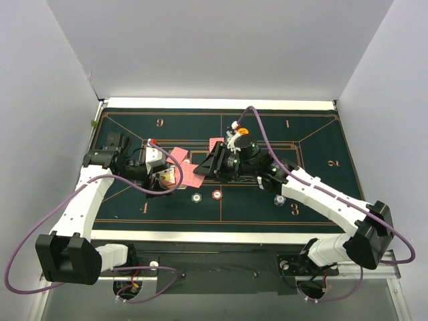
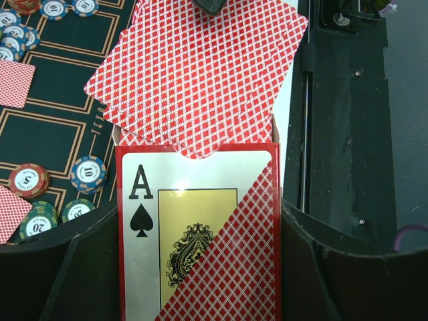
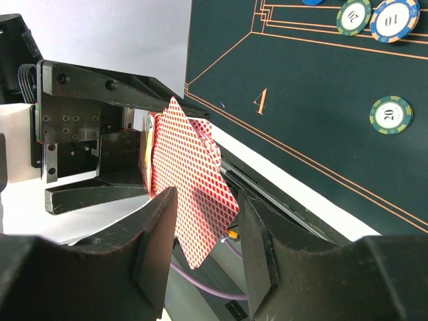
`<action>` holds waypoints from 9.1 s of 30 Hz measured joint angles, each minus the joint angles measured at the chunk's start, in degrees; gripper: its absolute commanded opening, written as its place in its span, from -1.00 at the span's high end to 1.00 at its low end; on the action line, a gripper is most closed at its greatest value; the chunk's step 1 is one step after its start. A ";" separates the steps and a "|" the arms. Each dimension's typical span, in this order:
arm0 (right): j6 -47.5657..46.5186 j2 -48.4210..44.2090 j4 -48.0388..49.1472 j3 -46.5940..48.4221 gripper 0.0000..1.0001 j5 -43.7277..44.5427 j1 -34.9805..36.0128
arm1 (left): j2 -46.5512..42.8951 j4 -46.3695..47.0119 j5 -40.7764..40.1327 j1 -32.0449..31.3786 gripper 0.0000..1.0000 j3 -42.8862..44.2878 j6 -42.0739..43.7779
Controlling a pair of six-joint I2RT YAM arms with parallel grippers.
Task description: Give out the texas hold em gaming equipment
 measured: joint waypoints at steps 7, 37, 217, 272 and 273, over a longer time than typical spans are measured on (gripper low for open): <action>0.26 0.00 0.44 -0.85 0.43 0.11 0.00 | -0.04 0.00 0.02 0.00 1.00 0.02 -0.02; 0.42 -5.95 -0.22 -4.70 0.81 0.72 -1.11 | -0.17 0.22 0.11 0.00 1.00 0.96 -1.22; -0.83 10.82 9.75 1.92 1.00 -7.91 -17.31 | -2.23 -1.07 1.25 1.25 1.00 1.73 -2.43; -7.06 30.69 0.68 29.81 -0.88 -4.72 -11.02 | -4.37 1.09 1.25 1.49 1.00 1.73 -7.41; -7.69 28.20 0.31 27.56 -0.89 -4.28 -11.10 | -4.42 1.09 1.27 1.51 1.00 1.73 -7.48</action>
